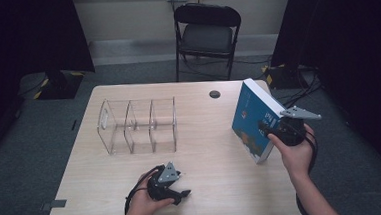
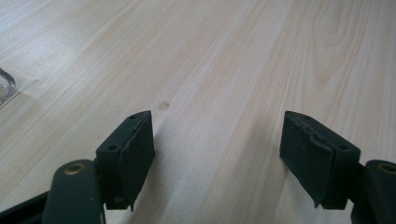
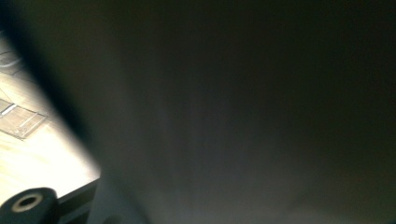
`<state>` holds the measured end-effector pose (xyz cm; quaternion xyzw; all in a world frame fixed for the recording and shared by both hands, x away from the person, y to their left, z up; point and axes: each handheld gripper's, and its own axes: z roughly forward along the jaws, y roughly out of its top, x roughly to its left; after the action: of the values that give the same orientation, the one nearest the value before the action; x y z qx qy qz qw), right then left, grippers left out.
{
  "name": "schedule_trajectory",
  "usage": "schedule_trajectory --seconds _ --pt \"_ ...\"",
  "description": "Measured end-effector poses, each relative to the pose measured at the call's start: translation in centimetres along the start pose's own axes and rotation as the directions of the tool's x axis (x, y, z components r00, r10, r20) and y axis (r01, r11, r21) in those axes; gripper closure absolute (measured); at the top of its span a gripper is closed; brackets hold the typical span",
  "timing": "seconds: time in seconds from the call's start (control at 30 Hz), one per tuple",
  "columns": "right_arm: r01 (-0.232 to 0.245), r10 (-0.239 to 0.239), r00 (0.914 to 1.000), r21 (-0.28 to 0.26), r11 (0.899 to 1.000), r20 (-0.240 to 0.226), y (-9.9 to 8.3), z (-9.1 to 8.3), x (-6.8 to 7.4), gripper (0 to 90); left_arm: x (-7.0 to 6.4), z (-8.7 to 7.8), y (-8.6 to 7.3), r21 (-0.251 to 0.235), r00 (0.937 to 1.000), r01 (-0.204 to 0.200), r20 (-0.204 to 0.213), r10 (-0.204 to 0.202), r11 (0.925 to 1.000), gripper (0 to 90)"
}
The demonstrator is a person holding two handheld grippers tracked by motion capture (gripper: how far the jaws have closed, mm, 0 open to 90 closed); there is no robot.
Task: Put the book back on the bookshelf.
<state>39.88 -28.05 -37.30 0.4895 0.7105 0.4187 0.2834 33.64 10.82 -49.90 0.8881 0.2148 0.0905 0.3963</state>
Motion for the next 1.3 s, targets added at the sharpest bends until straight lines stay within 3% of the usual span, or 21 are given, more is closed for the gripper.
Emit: schedule_trajectory --seconds 0.1,0.13,0.2,0.23,0.27,0.43,0.47,0.67,0.7,0.83,0.9,0.97,1.07,1.17,1.3 --pt "-0.002 0.002 1.0000 -0.001 1.000 0.001 0.0 0.1 0.1 49.8 0.1 -0.1 0.0 0.009 0.9999 -0.012 -0.001 0.012 0.9999 25.9" --pt "-0.009 0.009 1.0000 -0.003 1.000 -0.003 0.0 0.1 0.1 54.1 0.1 0.0 0.0 0.009 0.9999 -0.012 -0.001 0.012 0.9999 25.9" --pt "-0.011 0.011 0.9991 -0.010 1.000 -0.041 0.0 0.1 0.0 59.3 -0.1 0.0 0.0 -0.007 1.0000 0.010 -0.002 -0.010 0.9999 25.9" --pt "-0.009 0.009 0.9991 -0.008 1.000 -0.041 0.0 0.1 0.0 60.0 0.1 -0.1 0.0 0.012 0.9999 -0.015 -0.001 0.015 0.9998 25.9" --pt "-0.009 0.009 0.9989 -0.006 1.000 -0.047 0.0 0.1 0.0 60.6 0.0 0.0 0.0 -0.003 1.0000 0.004 -0.001 -0.004 1.0000 25.9" --pt "-0.017 0.017 0.9976 -0.003 1.000 -0.067 0.0 0.0 0.2 61.3 0.1 0.0 0.0 0.008 0.9999 -0.010 -0.001 0.010 0.9999 25.9" --pt "-0.020 0.020 0.9970 -0.004 1.000 -0.075 0.0 -0.1 0.3 61.4 0.0 0.0 0.0 -0.006 1.0000 0.008 -0.001 -0.008 0.9999 25.9" --pt "-0.041 0.035 0.9872 -0.029 0.999 -0.155 -0.9 -1.2 0.4 61.6 0.1 0.1 0.0 -0.019 0.9998 0.022 0.004 -0.022 0.9996 25.3" --pt "-0.039 0.033 0.9852 -0.035 0.999 -0.168 -1.1 -1.5 0.5 61.6 0.3 -0.1 0.0 0.010 1.0000 -0.003 0.000 0.003 0.9999 24.6" --pt "-0.004 -0.010 0.9746 -0.061 0.998 -0.224 -1.9 -2.6 1.1 61.7 0.3 -0.2 -0.1 0.008 0.9998 0.019 -0.004 -0.019 0.9998 23.8" --pt "0.018 -0.034 0.9711 -0.067 0.998 -0.236 -2.1 -3.3 1.5 61.6 0.3 -0.1 -0.1 -0.008 0.9985 0.055 -0.005 -0.055 0.9985 21.8" --pt "0.027 -0.045 0.9657 -0.076 0.997 -0.256 -2.2 -3.9 2.0 61.7 0.5 -0.3 0.0 0.000 0.9988 0.047 -0.013 -0.047 0.9989 21.4" --pt "0.034 -0.058 0.9547 -0.087 0.996 -0.292 -2.5 -4.5 2.8 61.8 0.7 -0.5 0.1 -0.041 0.9972 0.075 -0.007 -0.075 0.9964 21.4" --pt "0.059 -0.090 0.9406 -0.102 0.993 -0.327 -2.8 -5.0 3.9 61.8 0.8 -0.8 0.3 -0.052 0.9971 0.075 -0.013 -0.075 0.9959 21.3" --pt "0.077 -0.119 0.9154 -0.123 0.989 -0.384 -3.2 -5.3 5.4 61.7 1.0 -1.4 0.5 -0.066 0.9965 0.080 -0.018 -0.082 0.9946 21.4"
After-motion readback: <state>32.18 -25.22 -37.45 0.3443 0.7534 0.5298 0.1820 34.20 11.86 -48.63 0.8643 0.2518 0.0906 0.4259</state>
